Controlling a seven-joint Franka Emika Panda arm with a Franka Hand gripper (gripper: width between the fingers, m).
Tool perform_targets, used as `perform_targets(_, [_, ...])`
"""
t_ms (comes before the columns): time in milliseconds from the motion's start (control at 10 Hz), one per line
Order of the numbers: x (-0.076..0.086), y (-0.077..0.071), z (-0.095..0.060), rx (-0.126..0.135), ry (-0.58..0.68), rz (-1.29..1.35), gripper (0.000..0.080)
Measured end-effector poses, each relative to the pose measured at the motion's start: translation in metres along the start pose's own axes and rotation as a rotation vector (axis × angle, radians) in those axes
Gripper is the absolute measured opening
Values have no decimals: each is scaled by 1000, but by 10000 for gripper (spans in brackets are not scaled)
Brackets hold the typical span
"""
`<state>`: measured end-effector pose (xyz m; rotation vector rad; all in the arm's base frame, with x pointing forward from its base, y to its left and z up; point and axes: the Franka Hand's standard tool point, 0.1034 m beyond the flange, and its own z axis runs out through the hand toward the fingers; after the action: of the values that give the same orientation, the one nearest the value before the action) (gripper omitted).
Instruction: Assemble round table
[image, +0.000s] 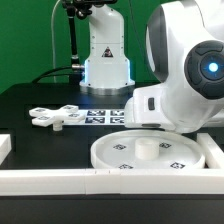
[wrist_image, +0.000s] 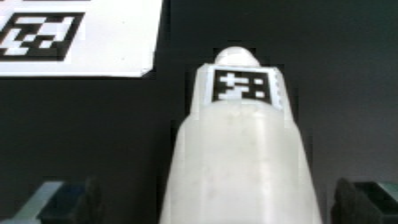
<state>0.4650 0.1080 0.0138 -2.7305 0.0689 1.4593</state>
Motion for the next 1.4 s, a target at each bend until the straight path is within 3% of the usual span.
perform_targets(100, [1,-1,0,0,5,-2,649])
perform_targets(200, [2,-1,0,0,8,-2,547])
perform_targets(300, [2,-1,0,1,10,-5,547])
perform_targets(400, [2,0,0,1,10,-8,406])
perform_targets(800, [0,0,-5,1,16,-36,407])
perform_targets(1000, [-17,2,-25,-2,10,-94,407])
perform_targets(1200, [-41,6,-58,-2,5,-156,409])
perform_targets(1300, [-45,6,-70,1,33,-166,409])
perform_targets(1400, [-40,5,-71,3,71,-165,409])
